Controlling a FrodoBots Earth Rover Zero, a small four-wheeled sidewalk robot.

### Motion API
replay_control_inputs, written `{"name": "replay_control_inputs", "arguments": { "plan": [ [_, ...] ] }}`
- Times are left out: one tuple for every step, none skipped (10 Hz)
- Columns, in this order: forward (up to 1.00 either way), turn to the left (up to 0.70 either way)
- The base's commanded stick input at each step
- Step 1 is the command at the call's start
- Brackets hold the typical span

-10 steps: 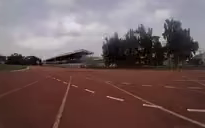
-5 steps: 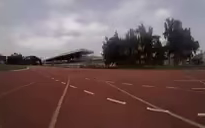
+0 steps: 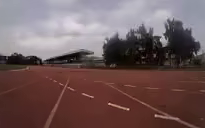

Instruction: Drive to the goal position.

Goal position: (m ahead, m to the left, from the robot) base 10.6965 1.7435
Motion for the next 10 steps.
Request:
{"name": "replay_control_inputs", "arguments": {
  "plan": [
    [0.45, 0.00],
    [0.45, 0.00],
    [0.45, 0.00],
    [0.45, 0.00],
    [0.45, 0.00],
    [0.45, 0.00],
    [0.45, 0.00],
    [0.45, 0.00],
    [0.45, 0.00],
    [0.45, 0.00]
  ]
}}
